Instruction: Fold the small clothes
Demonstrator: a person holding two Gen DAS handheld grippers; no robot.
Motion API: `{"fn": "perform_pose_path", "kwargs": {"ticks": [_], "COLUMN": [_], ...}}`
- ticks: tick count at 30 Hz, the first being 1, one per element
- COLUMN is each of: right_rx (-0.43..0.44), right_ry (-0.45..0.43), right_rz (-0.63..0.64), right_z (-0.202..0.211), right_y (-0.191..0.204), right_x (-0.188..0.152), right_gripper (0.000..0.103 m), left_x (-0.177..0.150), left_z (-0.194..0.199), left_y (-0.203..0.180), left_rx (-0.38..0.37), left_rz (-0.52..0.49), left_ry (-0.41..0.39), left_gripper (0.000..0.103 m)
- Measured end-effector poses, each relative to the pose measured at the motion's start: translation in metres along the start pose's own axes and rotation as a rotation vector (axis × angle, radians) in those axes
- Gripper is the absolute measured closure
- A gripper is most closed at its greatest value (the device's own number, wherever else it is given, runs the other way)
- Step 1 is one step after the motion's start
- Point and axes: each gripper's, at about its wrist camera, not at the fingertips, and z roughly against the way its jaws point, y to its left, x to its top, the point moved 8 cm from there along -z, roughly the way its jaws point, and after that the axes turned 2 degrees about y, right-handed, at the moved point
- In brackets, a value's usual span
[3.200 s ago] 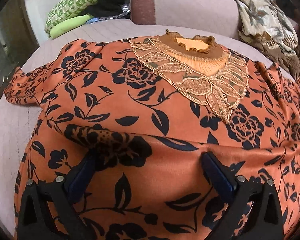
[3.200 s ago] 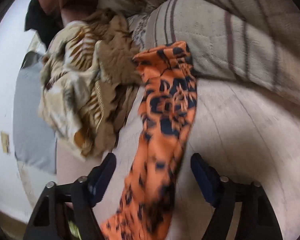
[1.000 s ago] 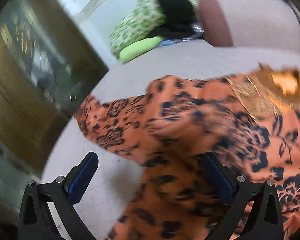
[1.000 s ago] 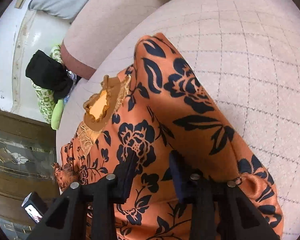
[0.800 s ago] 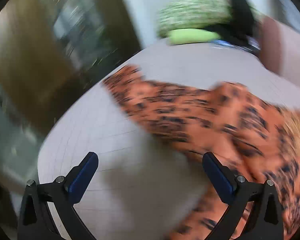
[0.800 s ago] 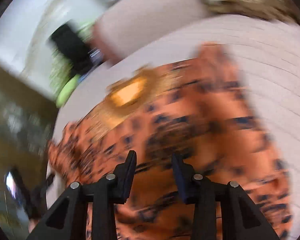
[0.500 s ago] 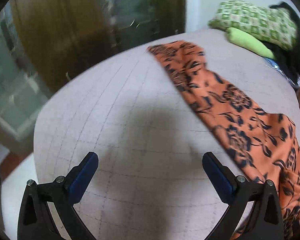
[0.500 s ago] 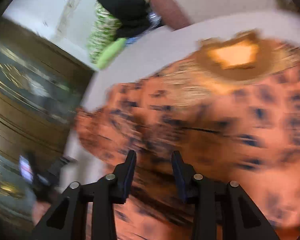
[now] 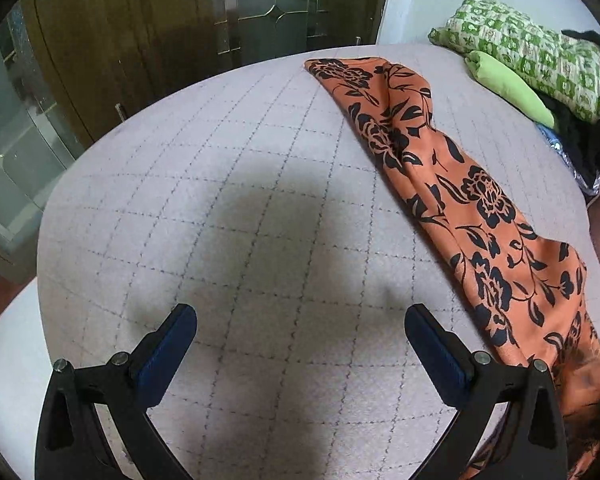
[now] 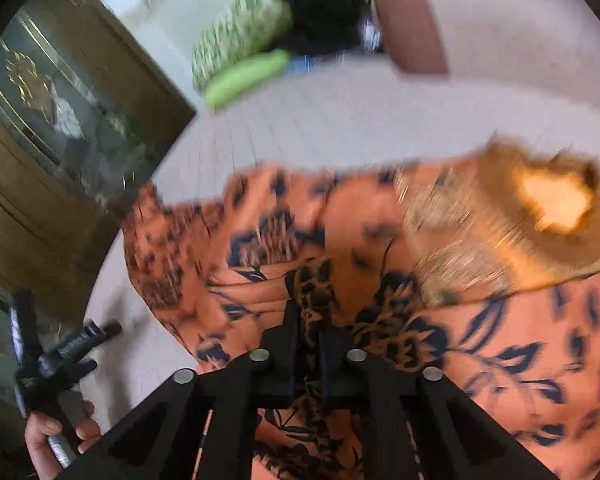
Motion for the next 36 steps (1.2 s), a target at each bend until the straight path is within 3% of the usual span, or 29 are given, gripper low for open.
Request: {"fn": "perform_pose_path", "kwargs": {"ticks": [5, 8, 10, 15, 17, 20, 23, 25, 26, 27, 28, 29, 32, 34, 36], "right_rx": [-0.039, -0.123, -0.122, -0.105, -0.09, -0.096, 0.021, 0.12, 0.172, 0.202, 0.214, 0.238, 0.343, 0.349, 0.301], "right_ry": [-0.374, -0.512, -0.419, 0.104, 0.252, 0.221, 0.225, 0.222, 0.226, 0.219, 0.188, 0.153, 0.188, 0.144, 0.076], "right_rz": [-0.176, -0.163, -0.094, 0.049, 0.061, 0.186, 0.192, 0.138, 0.101, 0.051, 0.012, -0.017, -0.025, -0.019, -0.02], "right_z": [0.117, 0.151, 0.115, -0.052, -0.09, -0.08, -0.063, -0.055, -0.055, -0.057, -0.053, -0.05, -0.048, -0.039, -0.028], "right_y": [-0.022, -0.013, 0.015, 0.064, 0.071, 0.077, 0.081, 0.077, 0.075, 0.072, 0.064, 0.063, 0.071, 0.071, 0.064], "right_x": [0.048, 0.058, 0.054, -0.014, -0.047, -0.056, -0.051, -0.044, -0.044, -0.043, -0.046, -0.047, -0.057, -0.055, -0.048], "right_gripper": [0.096, 0.096, 0.096, 0.092, 0.09, 0.09, 0.09, 0.082, 0.065, 0.023, 0.014, 0.013, 0.013, 0.013, 0.014], "left_x": [0.0, 0.0, 0.0, 0.001, 0.003, 0.006, 0.007, 0.005, 0.005, 0.003, 0.003, 0.003, 0.006, 0.01, 0.016], "left_z": [0.001, 0.002, 0.003, -0.001, -0.002, -0.003, -0.002, -0.001, -0.001, -0.001, -0.001, 0.0, 0.0, -0.003, -0.007], "left_y": [-0.004, -0.005, -0.002, 0.003, 0.006, 0.008, 0.006, 0.002, -0.001, -0.003, -0.004, -0.005, 0.003, 0.011, 0.024], "left_rx": [-0.03, -0.033, -0.028, -0.013, -0.003, 0.003, -0.005, -0.006, -0.007, -0.007, -0.007, -0.005, 0.011, 0.018, 0.024], "left_rz": [-0.001, -0.003, 0.006, 0.018, 0.025, 0.029, 0.032, 0.024, 0.017, 0.008, 0.001, -0.004, 0.005, 0.027, 0.064], "left_ry": [0.005, 0.004, 0.002, 0.006, 0.0, -0.005, -0.007, -0.006, -0.005, -0.004, -0.004, -0.005, -0.012, -0.01, -0.007], "left_gripper": [0.0, 0.0, 0.0, 0.0, 0.0, 0.0, 0.0, 0.0, 0.0, 0.0, 0.0, 0.0, 0.0, 0.0, 0.0]}}
